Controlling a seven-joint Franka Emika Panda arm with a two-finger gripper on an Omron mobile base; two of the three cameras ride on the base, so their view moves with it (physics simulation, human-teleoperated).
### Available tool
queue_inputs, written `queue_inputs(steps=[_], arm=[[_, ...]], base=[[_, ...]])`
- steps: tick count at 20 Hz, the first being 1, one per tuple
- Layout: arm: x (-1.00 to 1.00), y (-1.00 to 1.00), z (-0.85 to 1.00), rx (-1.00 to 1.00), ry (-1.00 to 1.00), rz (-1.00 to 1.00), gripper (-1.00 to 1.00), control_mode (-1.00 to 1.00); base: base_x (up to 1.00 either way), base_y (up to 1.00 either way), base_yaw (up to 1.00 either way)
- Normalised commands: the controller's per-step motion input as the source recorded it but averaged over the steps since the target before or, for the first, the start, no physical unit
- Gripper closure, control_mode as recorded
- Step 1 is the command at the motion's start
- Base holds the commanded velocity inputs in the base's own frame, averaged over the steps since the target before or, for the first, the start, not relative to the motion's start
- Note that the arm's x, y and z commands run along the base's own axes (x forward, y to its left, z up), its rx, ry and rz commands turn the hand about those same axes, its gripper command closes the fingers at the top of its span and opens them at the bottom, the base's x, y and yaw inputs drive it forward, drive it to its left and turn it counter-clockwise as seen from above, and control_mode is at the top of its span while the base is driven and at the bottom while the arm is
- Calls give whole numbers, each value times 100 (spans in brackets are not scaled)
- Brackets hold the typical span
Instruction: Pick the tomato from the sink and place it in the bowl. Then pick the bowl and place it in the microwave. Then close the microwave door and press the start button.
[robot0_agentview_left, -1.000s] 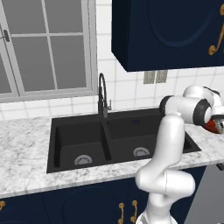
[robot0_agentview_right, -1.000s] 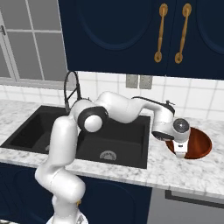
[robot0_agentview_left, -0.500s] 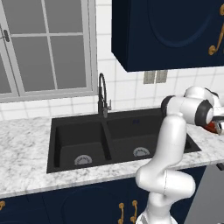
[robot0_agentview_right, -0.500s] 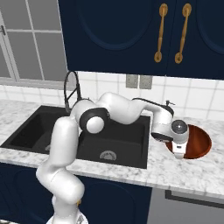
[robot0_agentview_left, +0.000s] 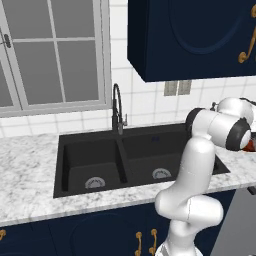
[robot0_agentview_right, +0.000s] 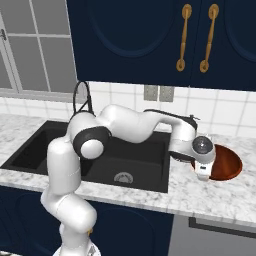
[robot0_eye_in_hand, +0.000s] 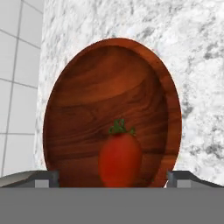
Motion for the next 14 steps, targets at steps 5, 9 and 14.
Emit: queue_inputs(steps=[5, 9, 14], arm=[[-85, -21, 9, 2, 0, 0, -100, -100], [-46, -18, 0, 4, 0, 0, -100, -100], [25, -1, -8, 6, 0, 1, -100, -100]], base=[[0, 0, 0], [0, 0, 0], [0, 0, 0]])
